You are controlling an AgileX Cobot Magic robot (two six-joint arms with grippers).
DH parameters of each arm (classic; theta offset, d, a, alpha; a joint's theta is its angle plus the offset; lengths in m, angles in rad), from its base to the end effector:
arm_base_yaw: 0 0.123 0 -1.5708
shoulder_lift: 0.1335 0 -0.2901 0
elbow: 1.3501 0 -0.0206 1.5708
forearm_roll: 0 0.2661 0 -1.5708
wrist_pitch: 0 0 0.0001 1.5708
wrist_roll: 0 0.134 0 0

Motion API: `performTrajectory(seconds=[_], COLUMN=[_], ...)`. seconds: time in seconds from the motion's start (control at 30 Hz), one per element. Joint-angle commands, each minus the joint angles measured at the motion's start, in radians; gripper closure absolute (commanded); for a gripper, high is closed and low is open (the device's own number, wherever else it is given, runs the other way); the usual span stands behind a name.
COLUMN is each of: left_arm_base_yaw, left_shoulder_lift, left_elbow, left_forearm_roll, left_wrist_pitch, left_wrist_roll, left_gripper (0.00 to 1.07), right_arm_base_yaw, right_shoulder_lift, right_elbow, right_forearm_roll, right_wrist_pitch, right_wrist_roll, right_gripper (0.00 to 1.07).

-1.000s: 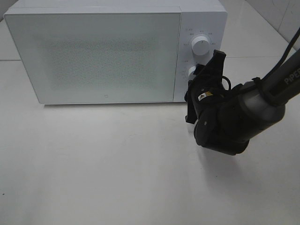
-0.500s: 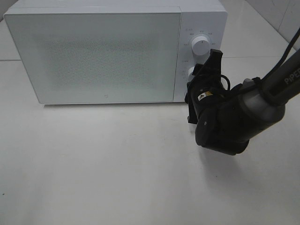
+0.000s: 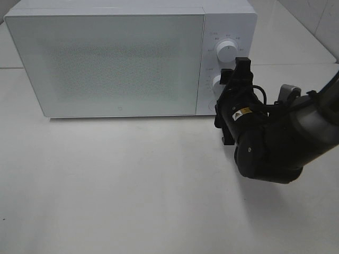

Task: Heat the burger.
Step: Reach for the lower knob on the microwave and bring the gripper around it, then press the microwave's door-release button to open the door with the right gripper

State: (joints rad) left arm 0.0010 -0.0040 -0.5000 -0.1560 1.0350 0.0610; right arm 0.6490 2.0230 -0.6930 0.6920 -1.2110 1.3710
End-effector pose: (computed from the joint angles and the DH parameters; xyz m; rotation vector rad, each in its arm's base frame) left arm 0.0420 -0.0179 0.2694 0.0654 2.0070 -0.1462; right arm 0.3449 0.1612 0.1058 1.2873 1.2832 1.1690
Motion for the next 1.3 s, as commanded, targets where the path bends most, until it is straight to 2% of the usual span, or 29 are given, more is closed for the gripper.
performTrajectory(seconds=[0.03,0.3,0.37,0.4,0.47,0.5,0.57,0.67,0.73,0.77,0.83,0.87,0.93,1.0,1.03,1.13,1.17,1.3], left_arm_base_yaw=[0.0,0.0,0.0,0.0,0.0,0.0,0.0,0.0,0.0,0.0,0.0,0.0,0.0,0.0,0.0,0.0,0.0,0.0], left_shoulder_lift=[-0.023,-0.023,-0.023,-0.023,-0.023,-0.023,-0.023,-0.023,-0.023,-0.023,-0.023,-0.023,-0.023,-0.023,-0.023,-0.023,-0.023,-0.023], left_elbow=[0.004,0.004,0.004,0.004,0.004,0.004,0.004,0.004,0.004,0.004,0.004,0.004,0.004,0.004,0.004,0.004,0.004,0.004], left_forearm_roll=[-0.001,-0.001,-0.001,-0.001,-0.001,-0.001,-0.001,-0.001,-0.001,-0.001,-0.001,-0.001,-0.001,-0.001,-0.001,-0.001,-0.001,-0.001], left_wrist_pitch=[-0.01,-0.01,-0.01,-0.01,-0.01,-0.01,-0.01,-0.01,-0.01,-0.01,-0.01,-0.01,-0.01,-0.01,-0.01,-0.01,-0.009,-0.009], left_wrist_roll=[-0.001,-0.001,-0.001,-0.001,0.0,0.0,0.0,0.0,0.0,0.0,0.0,0.0,0.001,0.001,0.001,0.001,0.001,0.001], left_gripper=[0.09,0.09,0.09,0.09,0.09,0.09,0.09,0.09,0.09,0.09,0.09,0.09,0.09,0.09,0.09,0.09,0.09,0.09], right_arm_base_yaw=[-0.005,-0.005,-0.008,-0.008,-0.008,-0.008,-0.008,-0.008,-0.008,-0.008,-0.008,-0.008,-0.008,-0.009,-0.025,-0.036,-0.068,-0.133], right_shoulder_lift=[-0.036,-0.186,-0.273,-0.273,-0.401,-0.401,-0.483,-0.508,-0.558,-0.558,-0.592,-0.592,-0.595,-0.596,-0.602,-0.603,-0.615,-0.641], right_elbow=[0.038,0.183,0.218,0.218,0.23,0.23,0.229,0.228,0.226,0.226,0.226,0.226,0.226,0.226,0.226,0.226,0.225,0.225], right_forearm_roll=[-0.042,-0.143,-0.159,-0.159,-0.144,-0.144,-0.097,-0.075,-0.012,-0.012,0.121,0.121,0.229,0.257,0.312,0.331,0.344,0.289], right_wrist_pitch=[-0.042,0.009,0.133,0.133,0.346,0.346,0.513,0.563,0.702,0.702,0.875,0.875,0.979,0.997,1.045,1.067,1.115,1.174], right_wrist_roll=[-0.03,-0.202,-0.322,-0.322,-0.589,-0.589,-0.851,-0.946,-1.233,-1.233,-1.607,-1.607,-1.829,-1.883,-1.994,-2.032,-2.088,-2.131], right_gripper=[0.38,0.38,0.38,0.38,0.38,0.38,0.38,0.38,0.38,0.38,0.38,0.38,0.38,0.38,0.38,0.38,0.38,0.38])
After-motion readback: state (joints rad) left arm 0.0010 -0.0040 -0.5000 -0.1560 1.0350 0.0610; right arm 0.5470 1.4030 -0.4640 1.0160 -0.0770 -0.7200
